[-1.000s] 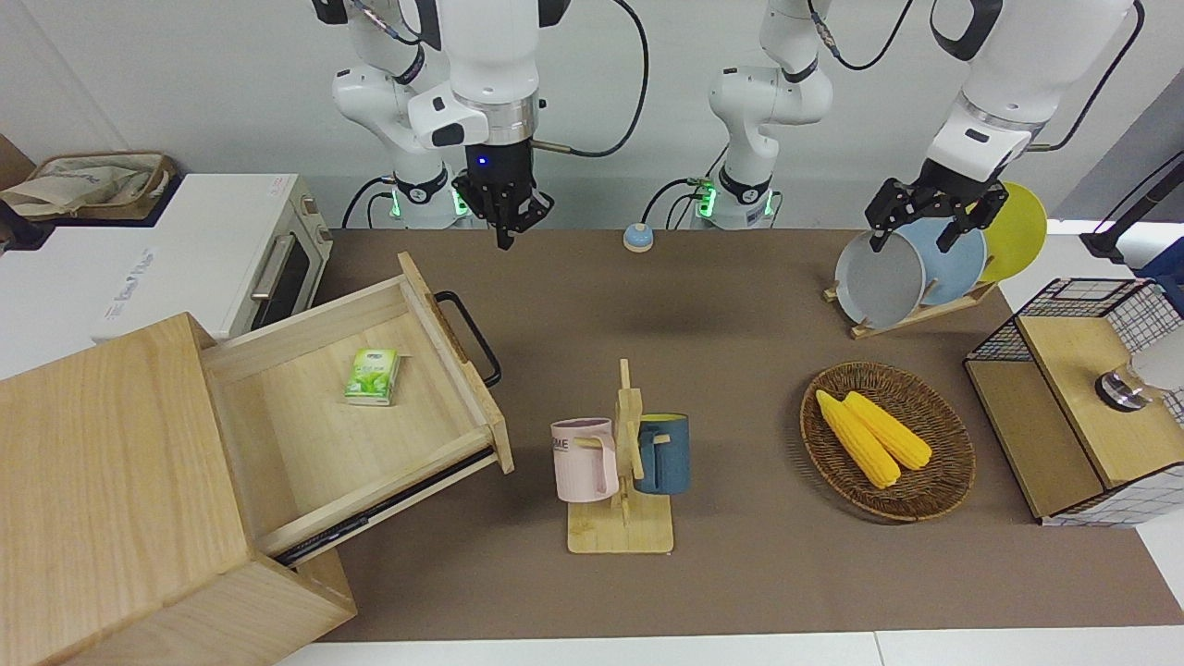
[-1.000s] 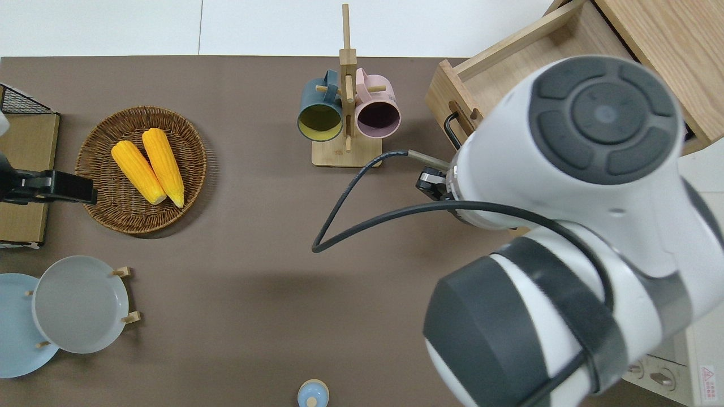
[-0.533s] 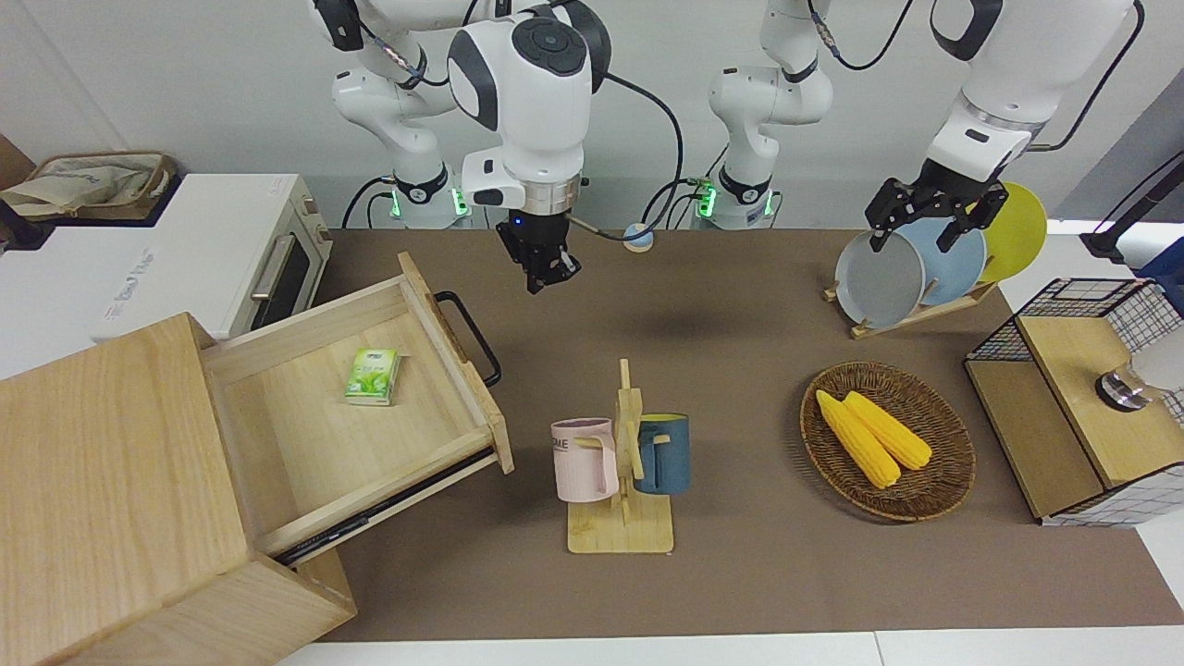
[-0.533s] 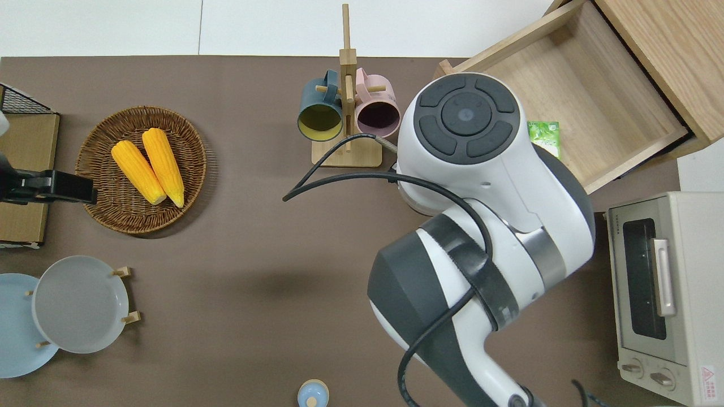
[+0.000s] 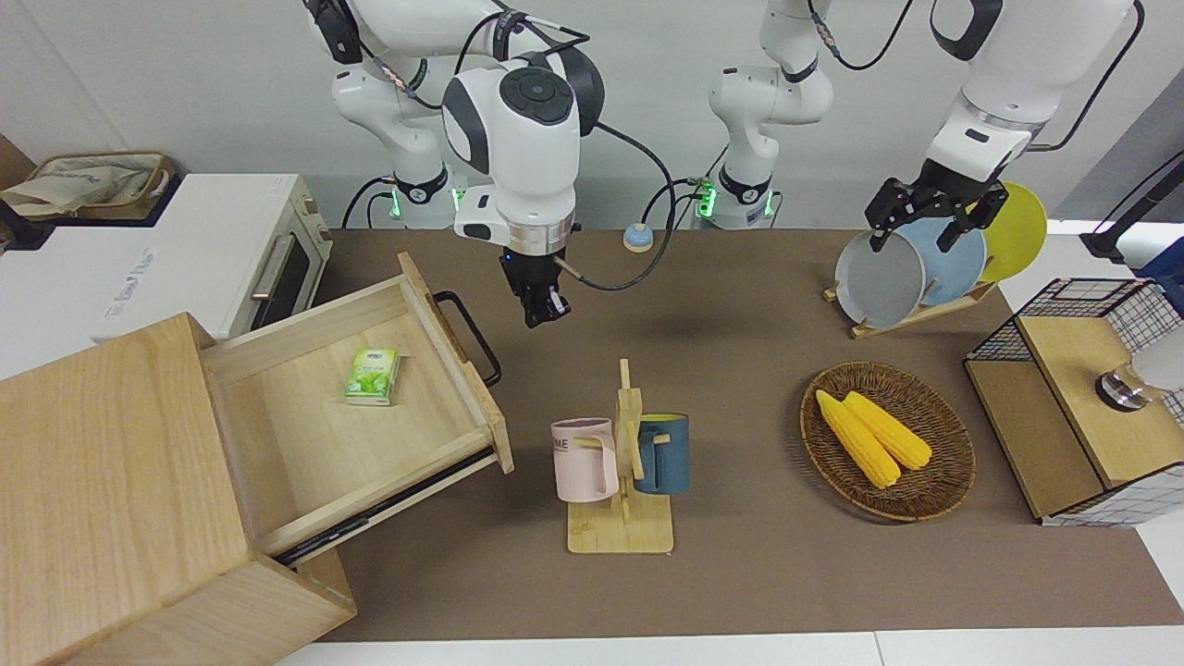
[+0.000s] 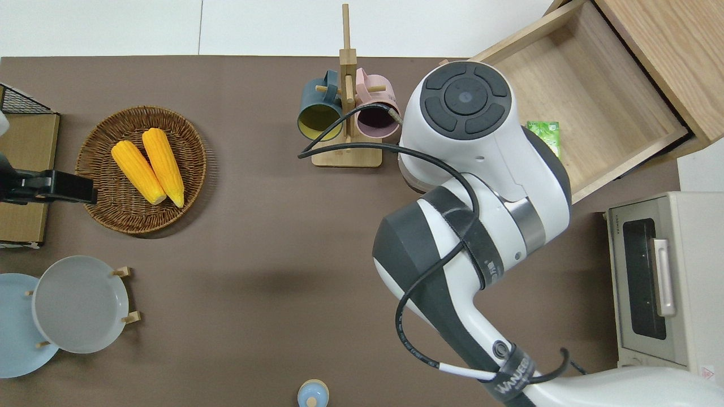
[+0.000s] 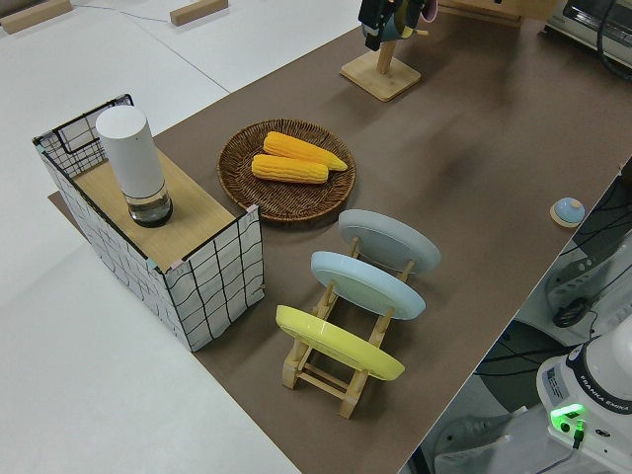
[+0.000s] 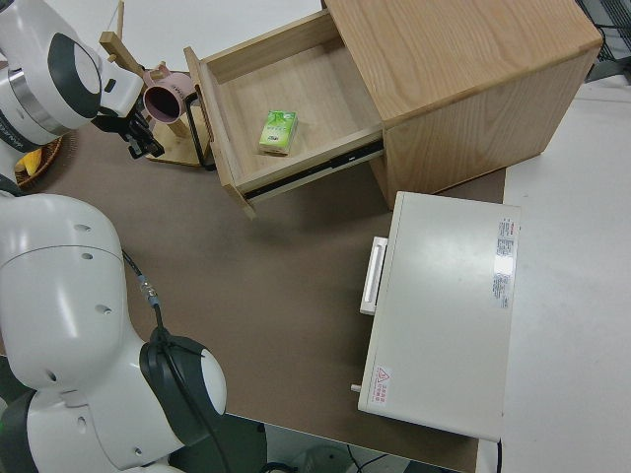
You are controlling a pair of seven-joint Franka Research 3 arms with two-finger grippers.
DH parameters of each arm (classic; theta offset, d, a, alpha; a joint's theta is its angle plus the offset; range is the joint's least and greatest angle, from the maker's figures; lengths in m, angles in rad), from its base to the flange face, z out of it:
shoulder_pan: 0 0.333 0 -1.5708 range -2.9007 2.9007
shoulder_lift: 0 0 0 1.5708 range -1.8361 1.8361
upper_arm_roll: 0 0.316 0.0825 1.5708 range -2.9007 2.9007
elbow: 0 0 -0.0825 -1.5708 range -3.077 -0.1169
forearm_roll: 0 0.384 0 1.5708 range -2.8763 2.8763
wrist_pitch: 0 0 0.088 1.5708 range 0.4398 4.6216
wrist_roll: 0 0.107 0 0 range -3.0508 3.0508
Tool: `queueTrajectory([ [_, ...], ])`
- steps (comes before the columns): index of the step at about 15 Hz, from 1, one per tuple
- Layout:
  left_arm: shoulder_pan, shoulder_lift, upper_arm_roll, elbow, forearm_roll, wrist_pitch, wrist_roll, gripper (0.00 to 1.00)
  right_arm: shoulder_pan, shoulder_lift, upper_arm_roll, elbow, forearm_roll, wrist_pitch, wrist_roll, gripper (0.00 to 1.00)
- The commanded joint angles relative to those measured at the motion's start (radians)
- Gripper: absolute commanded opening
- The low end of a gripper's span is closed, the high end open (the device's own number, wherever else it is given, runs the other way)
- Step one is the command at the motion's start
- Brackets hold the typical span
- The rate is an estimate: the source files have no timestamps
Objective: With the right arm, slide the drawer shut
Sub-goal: 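Push the drawer front with the right gripper away from the robot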
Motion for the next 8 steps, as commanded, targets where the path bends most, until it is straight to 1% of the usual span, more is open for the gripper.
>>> queueTrajectory([
  [1, -0.017, 0.013, 0.017, 0.02, 0.012, 0.0, 0.007, 1.0, -0.013, 0.019, 0.009, 0.001, -0.003, 0.027, 0.066, 0.0],
  [5, -0.017, 0.013, 0.017, 0.02, 0.012, 0.0, 0.007, 1.0, -0.027, 0.028, 0.007, 0.001, 0.006, 0.04, 0.052, 0.0],
  [8, -0.017, 0.013, 0.017, 0.02, 0.012, 0.0, 0.007, 1.0, -0.055, 0.042, 0.007, 0.001, 0.006, 0.081, 0.044, 0.0],
])
